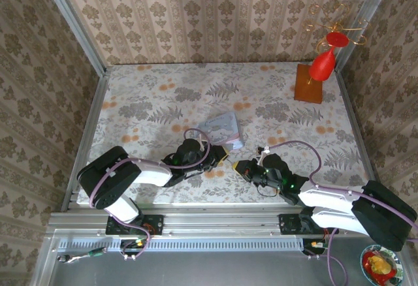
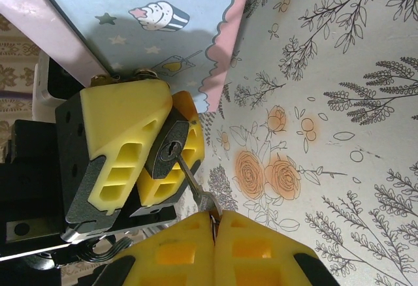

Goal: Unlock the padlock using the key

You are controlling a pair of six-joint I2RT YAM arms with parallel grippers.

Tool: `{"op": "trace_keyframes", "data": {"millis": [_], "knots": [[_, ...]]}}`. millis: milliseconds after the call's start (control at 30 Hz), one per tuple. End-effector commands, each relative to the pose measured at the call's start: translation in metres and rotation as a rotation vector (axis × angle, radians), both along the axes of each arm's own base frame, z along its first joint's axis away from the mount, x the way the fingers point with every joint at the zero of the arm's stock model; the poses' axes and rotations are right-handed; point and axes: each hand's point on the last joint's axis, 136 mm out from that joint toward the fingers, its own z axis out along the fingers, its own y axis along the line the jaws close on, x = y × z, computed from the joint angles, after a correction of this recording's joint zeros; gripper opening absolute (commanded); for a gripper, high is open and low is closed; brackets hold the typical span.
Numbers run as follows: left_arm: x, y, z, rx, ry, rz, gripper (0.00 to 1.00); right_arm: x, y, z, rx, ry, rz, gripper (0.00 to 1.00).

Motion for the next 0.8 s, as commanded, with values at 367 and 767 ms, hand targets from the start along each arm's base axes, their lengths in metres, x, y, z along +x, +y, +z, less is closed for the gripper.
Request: {"op": "trace_keyframes", "data": {"millis": [367,767], "knots": [[-0.004,-0.011,0.011,-0.063,0.007,-0.032,0.03,0.009,0.005,0.013,0.042,-0.011,0.004,0.0],[-0.003,-0.016,0.014,-0.088,0.007,-0.039,0.03,0.01,0.007,0.018,0.059,-0.025,0.006,0.0]]}}
